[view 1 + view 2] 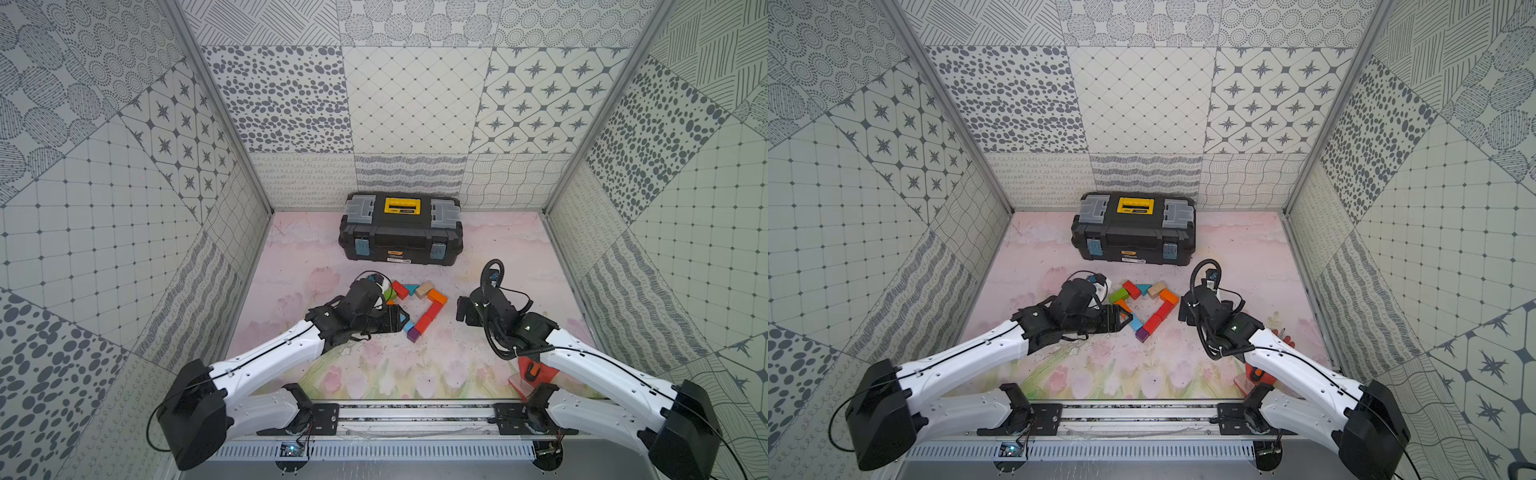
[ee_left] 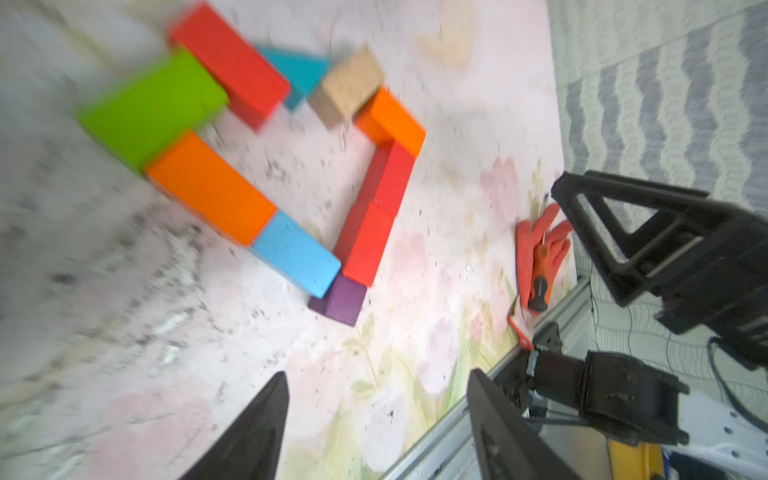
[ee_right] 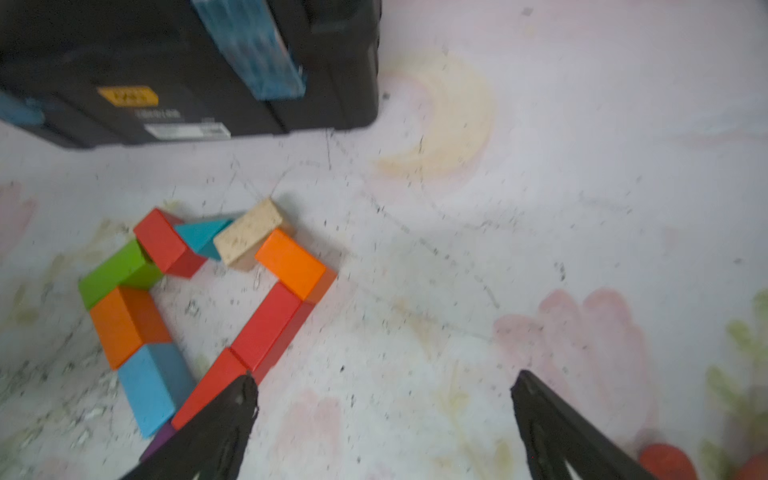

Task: Assemble a heart with building blocks
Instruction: Reset both arms

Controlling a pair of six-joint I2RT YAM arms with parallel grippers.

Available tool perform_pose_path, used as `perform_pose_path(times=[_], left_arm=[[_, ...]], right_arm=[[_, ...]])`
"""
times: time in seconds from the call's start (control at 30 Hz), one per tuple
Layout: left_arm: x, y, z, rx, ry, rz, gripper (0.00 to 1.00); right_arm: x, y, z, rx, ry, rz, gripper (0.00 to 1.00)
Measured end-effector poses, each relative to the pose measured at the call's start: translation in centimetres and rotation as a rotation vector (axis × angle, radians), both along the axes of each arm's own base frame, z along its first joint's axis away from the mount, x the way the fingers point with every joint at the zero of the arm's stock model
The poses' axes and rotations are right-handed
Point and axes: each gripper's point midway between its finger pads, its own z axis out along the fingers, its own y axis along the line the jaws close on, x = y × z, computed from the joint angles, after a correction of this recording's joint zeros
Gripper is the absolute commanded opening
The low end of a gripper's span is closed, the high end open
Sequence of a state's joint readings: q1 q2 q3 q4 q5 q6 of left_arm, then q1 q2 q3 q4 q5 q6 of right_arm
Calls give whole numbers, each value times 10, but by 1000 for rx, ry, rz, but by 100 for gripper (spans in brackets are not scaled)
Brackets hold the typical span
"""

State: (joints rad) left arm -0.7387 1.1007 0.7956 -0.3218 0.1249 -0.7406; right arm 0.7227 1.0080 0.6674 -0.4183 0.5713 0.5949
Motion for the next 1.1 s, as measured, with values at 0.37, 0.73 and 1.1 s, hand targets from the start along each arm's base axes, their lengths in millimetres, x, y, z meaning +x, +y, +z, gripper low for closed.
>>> perform_pose_path(times=[0.37, 0.73, 1.1], left_arm=[[121, 194, -25, 542, -235, 570, 91], [118, 290, -115, 751, -177, 684, 99], [133, 278, -133, 695, -345, 582, 99]], right_arm=[[56, -159, -27, -375, -90, -478, 98], [61, -192, -61, -211, -125, -357, 98], [113, -112, -86, -59, -200, 11, 98]])
